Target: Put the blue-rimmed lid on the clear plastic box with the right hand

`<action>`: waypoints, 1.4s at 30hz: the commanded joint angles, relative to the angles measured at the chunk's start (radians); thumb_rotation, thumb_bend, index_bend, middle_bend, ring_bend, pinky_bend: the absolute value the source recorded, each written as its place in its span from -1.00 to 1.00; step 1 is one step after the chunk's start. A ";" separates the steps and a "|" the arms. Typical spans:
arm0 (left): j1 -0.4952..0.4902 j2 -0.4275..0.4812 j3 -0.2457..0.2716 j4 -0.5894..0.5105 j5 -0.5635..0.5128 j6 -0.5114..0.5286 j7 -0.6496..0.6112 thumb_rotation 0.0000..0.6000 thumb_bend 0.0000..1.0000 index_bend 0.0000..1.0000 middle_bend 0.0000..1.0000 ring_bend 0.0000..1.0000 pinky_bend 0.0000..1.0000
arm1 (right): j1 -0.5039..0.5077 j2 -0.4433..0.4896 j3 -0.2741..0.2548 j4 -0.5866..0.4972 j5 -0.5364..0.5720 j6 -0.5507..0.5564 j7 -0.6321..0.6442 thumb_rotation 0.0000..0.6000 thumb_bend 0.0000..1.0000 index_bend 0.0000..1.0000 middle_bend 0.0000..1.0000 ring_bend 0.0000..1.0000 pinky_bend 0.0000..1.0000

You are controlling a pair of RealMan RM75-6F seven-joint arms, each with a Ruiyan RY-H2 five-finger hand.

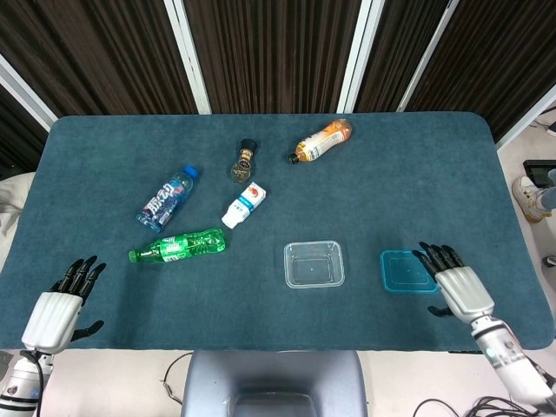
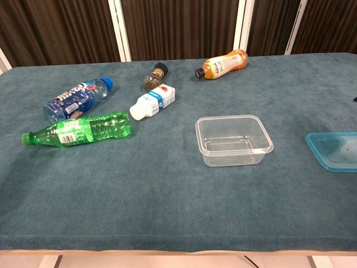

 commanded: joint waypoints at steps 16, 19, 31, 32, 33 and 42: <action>-0.002 0.005 0.006 -0.009 0.003 -0.009 0.001 1.00 -0.13 -0.73 -0.89 -0.85 -0.20 | 0.187 -0.114 0.068 0.158 0.308 -0.367 -0.113 1.00 -0.92 -1.00 -1.00 -1.00 -1.00; -0.002 0.005 0.006 -0.010 0.003 -0.011 0.002 1.00 -0.14 -0.72 -0.89 -0.85 -0.20 | 0.192 -0.119 0.064 0.166 0.312 -0.383 -0.109 1.00 -0.92 -1.00 -1.00 -1.00 -1.00; -0.003 0.006 0.010 -0.013 0.008 -0.015 0.006 1.00 -0.13 -0.71 -0.88 -0.85 -0.20 | 0.203 -0.164 0.056 0.222 0.333 -0.410 -0.100 1.00 -0.92 -1.00 -0.99 -0.91 -1.00; -0.003 0.006 0.010 -0.013 0.008 -0.015 0.006 1.00 -0.13 -0.71 -0.88 -0.84 -0.20 | 0.204 -0.167 0.055 0.225 0.335 -0.413 -0.099 1.00 -0.92 -1.00 -0.97 -0.88 -1.00; -0.003 0.006 0.010 -0.013 0.007 -0.015 0.006 1.00 -0.13 -0.71 -0.88 -0.85 -0.20 | 0.205 -0.169 0.054 0.227 0.335 -0.417 -0.097 1.00 -0.92 -1.00 -0.95 -0.87 -1.00; -0.004 0.007 0.011 -0.013 0.007 -0.018 0.006 1.00 -0.13 -0.71 -0.87 -0.84 -0.20 | 0.196 -0.200 0.054 0.256 0.319 -0.389 -0.078 1.00 -0.88 -0.89 -0.57 -0.27 -0.55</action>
